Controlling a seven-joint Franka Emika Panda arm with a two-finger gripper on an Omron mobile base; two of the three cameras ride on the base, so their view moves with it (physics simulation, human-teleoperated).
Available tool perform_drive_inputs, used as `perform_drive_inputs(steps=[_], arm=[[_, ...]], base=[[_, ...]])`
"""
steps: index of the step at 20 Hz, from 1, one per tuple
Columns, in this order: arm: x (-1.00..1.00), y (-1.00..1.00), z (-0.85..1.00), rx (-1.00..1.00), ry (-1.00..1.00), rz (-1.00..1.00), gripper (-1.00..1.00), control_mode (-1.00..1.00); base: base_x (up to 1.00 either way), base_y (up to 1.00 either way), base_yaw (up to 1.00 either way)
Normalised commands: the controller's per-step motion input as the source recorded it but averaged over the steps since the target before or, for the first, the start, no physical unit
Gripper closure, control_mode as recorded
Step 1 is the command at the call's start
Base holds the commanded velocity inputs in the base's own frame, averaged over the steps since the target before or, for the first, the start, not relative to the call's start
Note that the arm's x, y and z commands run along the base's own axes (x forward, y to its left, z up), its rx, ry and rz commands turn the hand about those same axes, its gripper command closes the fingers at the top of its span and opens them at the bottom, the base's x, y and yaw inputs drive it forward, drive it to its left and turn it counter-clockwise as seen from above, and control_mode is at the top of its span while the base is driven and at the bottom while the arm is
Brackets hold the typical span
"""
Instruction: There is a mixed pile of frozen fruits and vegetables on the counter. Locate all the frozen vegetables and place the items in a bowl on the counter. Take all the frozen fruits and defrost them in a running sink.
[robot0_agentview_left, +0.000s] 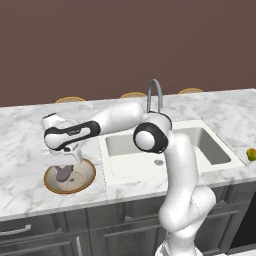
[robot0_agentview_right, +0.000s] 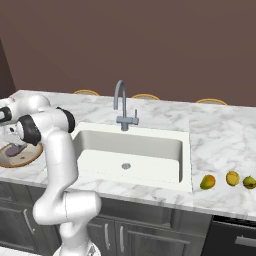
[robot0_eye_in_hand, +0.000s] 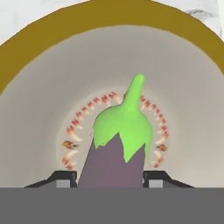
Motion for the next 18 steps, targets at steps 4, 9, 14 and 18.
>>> perform_drive_inputs(steps=[4,9,14,18], arm=[[0.13,-0.27,-0.42,0.0,-0.06,-0.08,1.0,-1.0],[0.03,-0.01,-0.31,0.0,-0.06,-0.06,1.0,-1.0],[0.0,0.14,-0.15,0.0,-0.01,-0.04,-1.0,-1.0],[-0.03,-0.08,0.05,0.0,0.0,-0.03,-1.0,-1.0]], base=[[0.0,0.0,0.0],[0.0,0.0,0.0],[0.0,0.0,0.0],[0.0,0.0,0.0]])
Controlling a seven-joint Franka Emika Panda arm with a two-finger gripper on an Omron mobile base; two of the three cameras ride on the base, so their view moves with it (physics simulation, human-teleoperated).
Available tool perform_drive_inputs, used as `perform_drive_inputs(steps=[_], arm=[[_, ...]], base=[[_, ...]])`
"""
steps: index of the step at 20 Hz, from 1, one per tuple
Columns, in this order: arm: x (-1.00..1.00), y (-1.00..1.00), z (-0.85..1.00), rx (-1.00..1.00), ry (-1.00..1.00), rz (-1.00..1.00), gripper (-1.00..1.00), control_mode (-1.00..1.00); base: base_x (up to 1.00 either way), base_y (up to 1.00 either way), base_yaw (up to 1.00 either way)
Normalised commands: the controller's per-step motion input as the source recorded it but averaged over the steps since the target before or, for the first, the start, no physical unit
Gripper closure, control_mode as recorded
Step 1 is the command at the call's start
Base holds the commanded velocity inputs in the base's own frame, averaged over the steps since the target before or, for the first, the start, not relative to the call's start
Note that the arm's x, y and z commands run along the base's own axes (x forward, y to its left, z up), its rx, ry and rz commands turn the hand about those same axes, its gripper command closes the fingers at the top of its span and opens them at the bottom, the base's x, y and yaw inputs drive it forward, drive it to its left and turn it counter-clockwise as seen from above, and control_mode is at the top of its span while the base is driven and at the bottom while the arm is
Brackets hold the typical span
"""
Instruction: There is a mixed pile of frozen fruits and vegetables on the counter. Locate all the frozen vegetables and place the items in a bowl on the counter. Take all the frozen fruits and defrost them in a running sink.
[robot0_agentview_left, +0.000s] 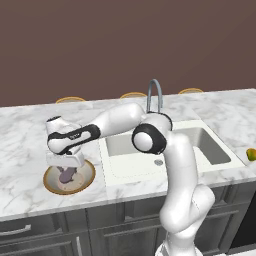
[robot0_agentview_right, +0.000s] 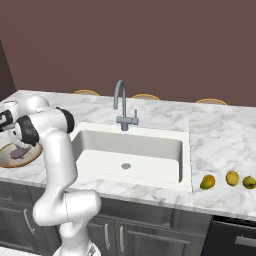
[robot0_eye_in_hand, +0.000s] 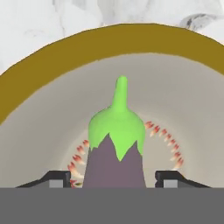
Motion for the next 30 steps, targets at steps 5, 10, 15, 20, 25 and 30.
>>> perform_drive_inputs(steps=[5,10,15,20,25,30], arm=[[-0.2,-0.09,0.42,0.01,0.03,-0.1,-1.0,-1.0],[-0.3,-0.18,0.51,0.04,0.02,-0.07,-1.0,-1.0],[-0.48,-0.64,0.27,0.03,0.0,-0.07,-1.0,-1.0],[-0.58,-0.84,0.26,0.0,0.0,-0.06,-1.0,-1.0],[-0.47,-0.83,0.37,0.04,0.02,-0.03,-1.0,-1.0],[-0.09,-0.6,0.23,0.0,0.06,0.04,-1.0,-1.0]], base=[[0.0,0.0,0.0],[0.0,0.0,0.0],[0.0,0.0,0.0],[0.0,0.0,0.0],[0.0,0.0,0.0],[0.0,0.0,0.0]])
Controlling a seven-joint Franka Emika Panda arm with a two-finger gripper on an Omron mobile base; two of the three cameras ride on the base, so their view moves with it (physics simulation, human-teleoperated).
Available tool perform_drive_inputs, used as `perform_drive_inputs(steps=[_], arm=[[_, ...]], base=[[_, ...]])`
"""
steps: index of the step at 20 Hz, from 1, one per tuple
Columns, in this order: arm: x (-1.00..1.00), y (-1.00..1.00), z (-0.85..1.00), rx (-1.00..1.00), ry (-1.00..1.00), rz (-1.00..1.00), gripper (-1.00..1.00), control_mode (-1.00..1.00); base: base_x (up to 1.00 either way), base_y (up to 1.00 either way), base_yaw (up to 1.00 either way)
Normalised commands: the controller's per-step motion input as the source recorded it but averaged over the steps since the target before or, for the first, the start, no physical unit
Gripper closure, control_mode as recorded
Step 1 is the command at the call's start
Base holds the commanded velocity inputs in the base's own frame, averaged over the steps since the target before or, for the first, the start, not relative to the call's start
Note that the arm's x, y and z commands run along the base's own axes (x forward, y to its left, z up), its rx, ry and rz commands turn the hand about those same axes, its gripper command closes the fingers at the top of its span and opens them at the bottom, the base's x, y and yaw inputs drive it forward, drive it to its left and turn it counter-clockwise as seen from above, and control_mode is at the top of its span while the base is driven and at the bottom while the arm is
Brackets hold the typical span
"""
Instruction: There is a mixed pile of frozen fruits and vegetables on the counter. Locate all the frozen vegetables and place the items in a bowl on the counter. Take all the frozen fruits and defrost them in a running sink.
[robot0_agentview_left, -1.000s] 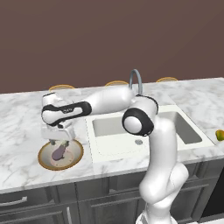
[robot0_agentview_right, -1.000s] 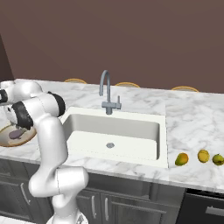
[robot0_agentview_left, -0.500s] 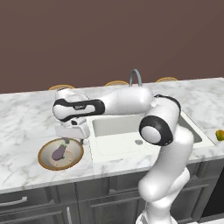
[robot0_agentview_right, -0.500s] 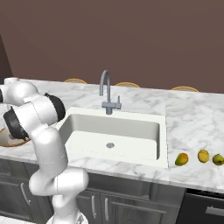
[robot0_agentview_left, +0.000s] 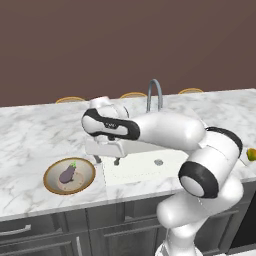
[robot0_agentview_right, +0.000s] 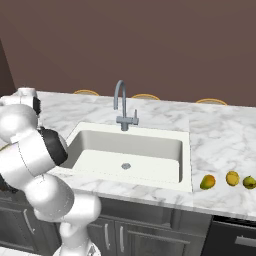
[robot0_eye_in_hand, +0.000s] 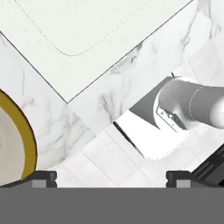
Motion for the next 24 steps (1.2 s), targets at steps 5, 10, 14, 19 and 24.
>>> perform_drive_inputs(steps=[5,10,14,19,24], arm=[[0.04,-0.57,0.07,0.0,0.0,0.25,-1.0,-1.0],[-0.01,-0.41,-0.02,-0.01,-0.05,0.39,-1.0,-1.0],[-0.04,-0.62,-0.04,0.0,-0.11,0.3,-1.0,-1.0],[0.07,-0.7,0.0,0.05,-0.01,0.19,-1.0,-1.0],[0.18,-0.83,0.0,0.07,0.02,0.1,-1.0,-1.0]], base=[[0.0,0.0,0.0],[0.0,0.0,0.0],[0.0,0.0,0.0],[0.0,0.0,0.0],[0.0,0.0,0.0]])
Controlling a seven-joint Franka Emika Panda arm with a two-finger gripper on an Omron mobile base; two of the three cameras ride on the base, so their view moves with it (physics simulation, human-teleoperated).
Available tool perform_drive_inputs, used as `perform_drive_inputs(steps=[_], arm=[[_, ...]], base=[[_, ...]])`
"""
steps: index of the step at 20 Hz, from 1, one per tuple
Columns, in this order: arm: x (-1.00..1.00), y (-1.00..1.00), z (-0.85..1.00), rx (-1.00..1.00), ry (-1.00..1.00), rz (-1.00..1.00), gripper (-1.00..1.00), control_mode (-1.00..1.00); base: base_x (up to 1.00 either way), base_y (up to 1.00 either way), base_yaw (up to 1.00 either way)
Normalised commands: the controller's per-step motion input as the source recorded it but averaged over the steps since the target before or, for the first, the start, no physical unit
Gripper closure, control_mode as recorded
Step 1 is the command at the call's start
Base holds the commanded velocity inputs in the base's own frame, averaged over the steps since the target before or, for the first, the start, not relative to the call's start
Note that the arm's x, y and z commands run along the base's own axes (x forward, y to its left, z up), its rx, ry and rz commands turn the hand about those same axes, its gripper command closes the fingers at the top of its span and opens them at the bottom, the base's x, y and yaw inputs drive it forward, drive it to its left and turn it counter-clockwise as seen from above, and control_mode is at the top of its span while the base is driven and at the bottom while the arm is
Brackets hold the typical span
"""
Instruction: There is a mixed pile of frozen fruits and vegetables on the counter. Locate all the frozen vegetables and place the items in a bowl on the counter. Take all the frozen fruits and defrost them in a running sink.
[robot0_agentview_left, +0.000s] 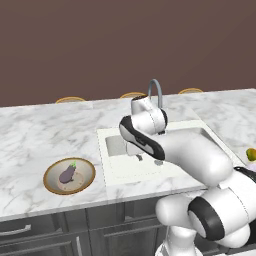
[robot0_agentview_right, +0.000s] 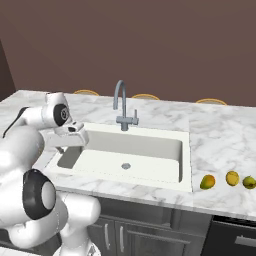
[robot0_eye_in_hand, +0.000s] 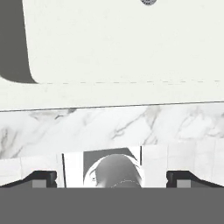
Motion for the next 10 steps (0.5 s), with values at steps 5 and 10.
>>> perform_drive_inputs(steps=[5,10], arm=[[0.5,-0.71,-0.02,0.04,0.01,0.13,-1.0,-1.0],[0.42,-0.71,-0.06,0.0,0.01,0.08,-1.0,-1.0]], base=[[0.0,0.0,0.0],[0.0,0.0,0.0]])
